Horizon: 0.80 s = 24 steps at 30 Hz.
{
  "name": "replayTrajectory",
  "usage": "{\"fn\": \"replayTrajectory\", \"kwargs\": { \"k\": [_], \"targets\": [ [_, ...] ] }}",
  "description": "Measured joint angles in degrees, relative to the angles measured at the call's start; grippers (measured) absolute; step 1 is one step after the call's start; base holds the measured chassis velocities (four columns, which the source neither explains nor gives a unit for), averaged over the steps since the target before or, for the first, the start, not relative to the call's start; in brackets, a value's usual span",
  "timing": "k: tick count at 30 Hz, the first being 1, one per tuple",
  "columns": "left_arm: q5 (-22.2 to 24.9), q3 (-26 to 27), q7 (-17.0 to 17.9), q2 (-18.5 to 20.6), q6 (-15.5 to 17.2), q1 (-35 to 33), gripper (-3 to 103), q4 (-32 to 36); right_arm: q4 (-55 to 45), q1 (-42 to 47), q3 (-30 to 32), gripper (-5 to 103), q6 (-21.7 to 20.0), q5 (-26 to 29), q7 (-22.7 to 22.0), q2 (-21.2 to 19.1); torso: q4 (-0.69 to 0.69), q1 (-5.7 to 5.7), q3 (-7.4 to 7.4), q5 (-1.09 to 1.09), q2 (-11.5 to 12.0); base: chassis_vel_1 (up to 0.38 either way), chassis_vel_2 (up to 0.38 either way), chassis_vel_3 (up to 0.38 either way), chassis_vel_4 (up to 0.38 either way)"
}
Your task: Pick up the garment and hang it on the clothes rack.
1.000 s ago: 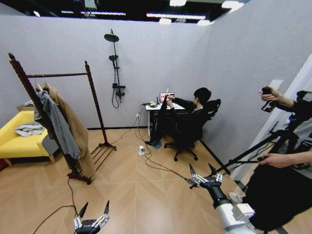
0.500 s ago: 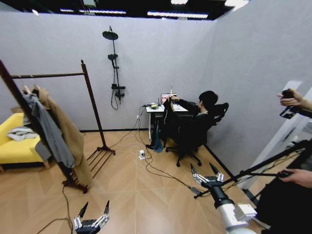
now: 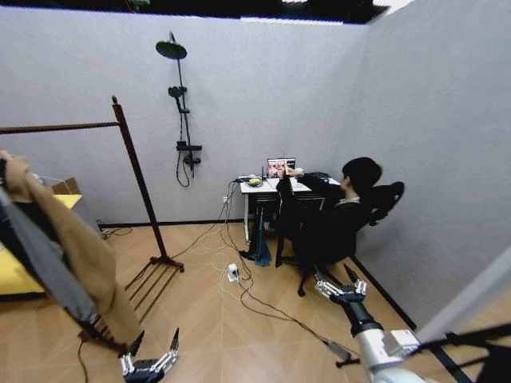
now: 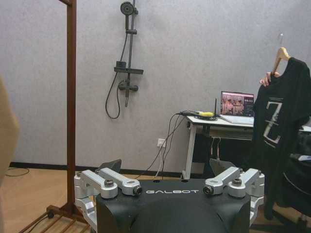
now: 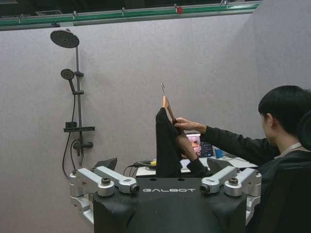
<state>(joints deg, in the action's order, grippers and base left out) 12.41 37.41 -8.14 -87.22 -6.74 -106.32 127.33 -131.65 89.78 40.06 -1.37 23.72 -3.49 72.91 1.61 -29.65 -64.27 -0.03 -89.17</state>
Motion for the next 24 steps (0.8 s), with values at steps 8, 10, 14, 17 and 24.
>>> {"fn": "replayTrajectory", "kwargs": {
  "k": [8, 10, 14, 17, 24],
  "targets": [
    [0.0, 0.0, 0.0, 0.0, 0.0, 0.0, 100, 0.0, 0.7, -0.9, 0.0, 100, 0.1, 0.1, 0.1, -0.1, 0.00, 0.00, -0.01, -0.03, 0.0, -0.348, 0.363, 0.352, -0.334],
    [0.0, 0.0, 0.0, 0.0, 0.0, 0.0, 100, 0.0, 0.8, -1.0, -0.1, 100, 0.1, 0.1, 0.1, -0.1, 0.00, 0.02, 0.01, 0.01, 0.0, -0.380, 0.341, 0.366, -0.344],
    [0.0, 0.0, 0.0, 0.0, 0.0, 0.0, 100, 0.0, 0.9, -1.4, -0.1, 100, 0.1, 0.1, 0.2, -0.1, -0.01, 0.00, -0.01, -0.02, 0.0, -0.331, 0.338, 0.335, -0.357],
    [0.0, 0.0, 0.0, 0.0, 0.0, 0.0, 100, 0.0, 0.9, -1.5, -0.1, 100, 0.3, -0.1, 0.2, -0.1, -0.01, 0.02, 0.00, 0.07, 0.0, -0.325, 0.368, 0.360, -0.374],
    [0.0, 0.0, 0.0, 0.0, 0.0, 0.0, 100, 0.0, -3.7, -2.4, 0.3, 100, 0.4, -8.6, -2.4, 0.4, -0.01, -0.04, -0.02, 0.01, 0.0, -0.338, 0.353, 0.349, -0.348]
  ]
}}
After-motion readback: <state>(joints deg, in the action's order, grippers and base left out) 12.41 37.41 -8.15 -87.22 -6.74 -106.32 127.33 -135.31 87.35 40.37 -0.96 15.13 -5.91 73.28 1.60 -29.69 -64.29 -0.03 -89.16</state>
